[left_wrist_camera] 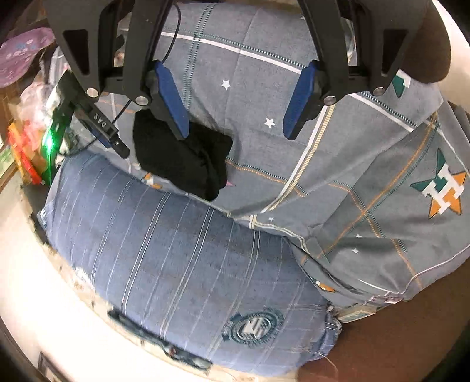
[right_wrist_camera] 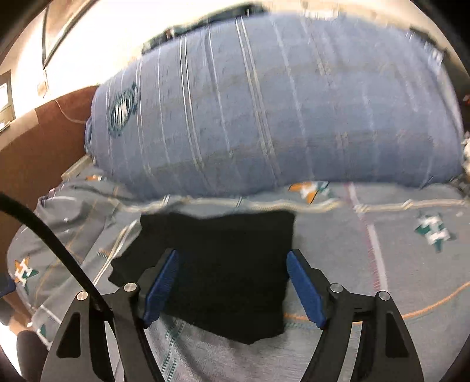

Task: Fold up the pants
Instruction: 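Lay the black pants bundle back on the sheet and open both grippers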

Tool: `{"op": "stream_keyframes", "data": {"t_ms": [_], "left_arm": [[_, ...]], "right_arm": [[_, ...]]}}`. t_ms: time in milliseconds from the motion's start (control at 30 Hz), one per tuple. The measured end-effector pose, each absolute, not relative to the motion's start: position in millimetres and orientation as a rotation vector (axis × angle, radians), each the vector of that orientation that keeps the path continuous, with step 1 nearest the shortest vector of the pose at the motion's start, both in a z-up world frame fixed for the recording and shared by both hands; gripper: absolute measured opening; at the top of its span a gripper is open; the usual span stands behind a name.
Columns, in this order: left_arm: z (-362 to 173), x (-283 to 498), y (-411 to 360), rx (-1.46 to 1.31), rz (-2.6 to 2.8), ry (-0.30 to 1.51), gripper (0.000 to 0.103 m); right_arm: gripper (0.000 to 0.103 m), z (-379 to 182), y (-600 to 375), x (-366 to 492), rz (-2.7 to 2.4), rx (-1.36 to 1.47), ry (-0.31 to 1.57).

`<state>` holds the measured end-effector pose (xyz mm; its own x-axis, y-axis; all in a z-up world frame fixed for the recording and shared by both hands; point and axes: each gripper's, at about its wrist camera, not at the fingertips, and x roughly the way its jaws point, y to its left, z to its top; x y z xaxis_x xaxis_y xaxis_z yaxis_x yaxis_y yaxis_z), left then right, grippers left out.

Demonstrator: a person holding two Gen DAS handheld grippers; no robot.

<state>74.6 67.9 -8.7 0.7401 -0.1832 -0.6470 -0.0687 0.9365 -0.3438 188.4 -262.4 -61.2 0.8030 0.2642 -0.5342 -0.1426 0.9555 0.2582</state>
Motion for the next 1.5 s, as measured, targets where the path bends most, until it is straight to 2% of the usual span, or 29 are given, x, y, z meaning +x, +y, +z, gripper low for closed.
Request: {"op": "stream_keyframes", "data": {"t_ms": [100, 167, 367, 733, 967, 1200, 1400, 1500], "left_arm": [[6.0, 59.7, 90.3, -0.422, -0.003, 0.683, 0.066], [14.1, 52.4, 104.4, -0.468, 0.043, 0.655, 0.071], [15.8, 48.6, 94.4, -0.447, 0.058, 0.666, 0.073], [-39.5, 101.6, 59.6, -0.504, -0.003, 0.853, 0.073], [-77.3, 140.3, 23.7, -0.458, -0.043, 0.968, 0.073], [-81.3, 152.2, -10.7, -0.304, -0.069, 0.953, 0.073], [-71.6, 131.7, -26.6, -0.053, 0.001, 0.823, 0.073], [-70.7, 125.8, -25.7, -0.017, 0.000, 0.807, 0.073]], "right_arm": [[0.086, -46.1, -260.0, 169.5, 0.185, 0.185, 0.519], [0.092, -44.2, -256.6, 159.2, 0.171, 0.171, 0.490], [0.092, -50.5, -247.4, 157.1, 0.211, 0.146, 0.520], [0.092, -57.2, -302.0, 174.0, 0.183, 0.327, 0.532], [0.092, -83.5, -339.4, 195.8, 0.135, 0.458, 0.637], [0.092, -103.5, -327.0, 195.3, 0.153, 0.464, 0.735], [0.092, -106.4, -286.6, 135.0, 0.166, 0.360, 0.721], [0.092, -112.2, -265.7, 114.7, 0.158, 0.286, 0.745]]}}
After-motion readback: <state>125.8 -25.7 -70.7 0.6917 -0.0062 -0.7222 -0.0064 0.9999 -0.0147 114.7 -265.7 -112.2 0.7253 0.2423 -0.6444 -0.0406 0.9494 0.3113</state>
